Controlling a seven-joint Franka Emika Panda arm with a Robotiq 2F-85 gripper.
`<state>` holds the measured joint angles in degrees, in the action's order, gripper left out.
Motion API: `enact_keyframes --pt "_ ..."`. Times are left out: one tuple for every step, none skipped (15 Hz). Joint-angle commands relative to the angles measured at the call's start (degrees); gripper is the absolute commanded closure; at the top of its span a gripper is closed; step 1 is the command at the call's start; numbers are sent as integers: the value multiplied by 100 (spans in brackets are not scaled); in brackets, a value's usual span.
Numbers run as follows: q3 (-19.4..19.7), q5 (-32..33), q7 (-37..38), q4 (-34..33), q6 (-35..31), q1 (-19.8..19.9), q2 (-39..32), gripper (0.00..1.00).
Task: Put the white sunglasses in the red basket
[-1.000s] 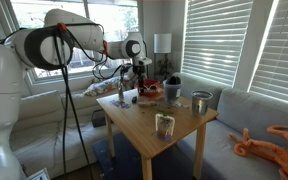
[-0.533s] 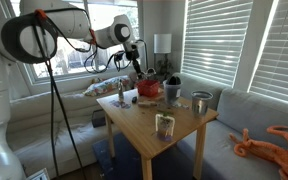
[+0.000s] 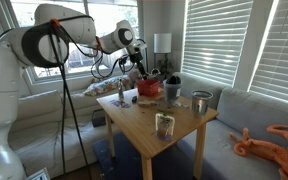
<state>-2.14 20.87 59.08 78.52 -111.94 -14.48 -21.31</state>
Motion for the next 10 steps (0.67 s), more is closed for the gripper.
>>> enact_keyframes --pt "151 596 50 -1287 235 -369 -877 84" --pt "176 669 -26 -1561 258 -439 -1074 84" --pt "199 697 -116 -1854 306 -508 -1286 84" --pt "218 664 -201 -2098 355 -559 -1477 84" --pt "239 623 -268 -2306 388 -617 -1658 84" --pt "270 572 -346 -2492 479 -664 -1814 84" --pt "305 535 -410 -2661 549 -700 -1956 84" --pt "348 508 -460 -2821 643 -727 -2116 84" --pt "384 492 -536 -2980 690 -744 -2259 84" --pt "433 491 -614 -3149 703 -746 -2438 84"
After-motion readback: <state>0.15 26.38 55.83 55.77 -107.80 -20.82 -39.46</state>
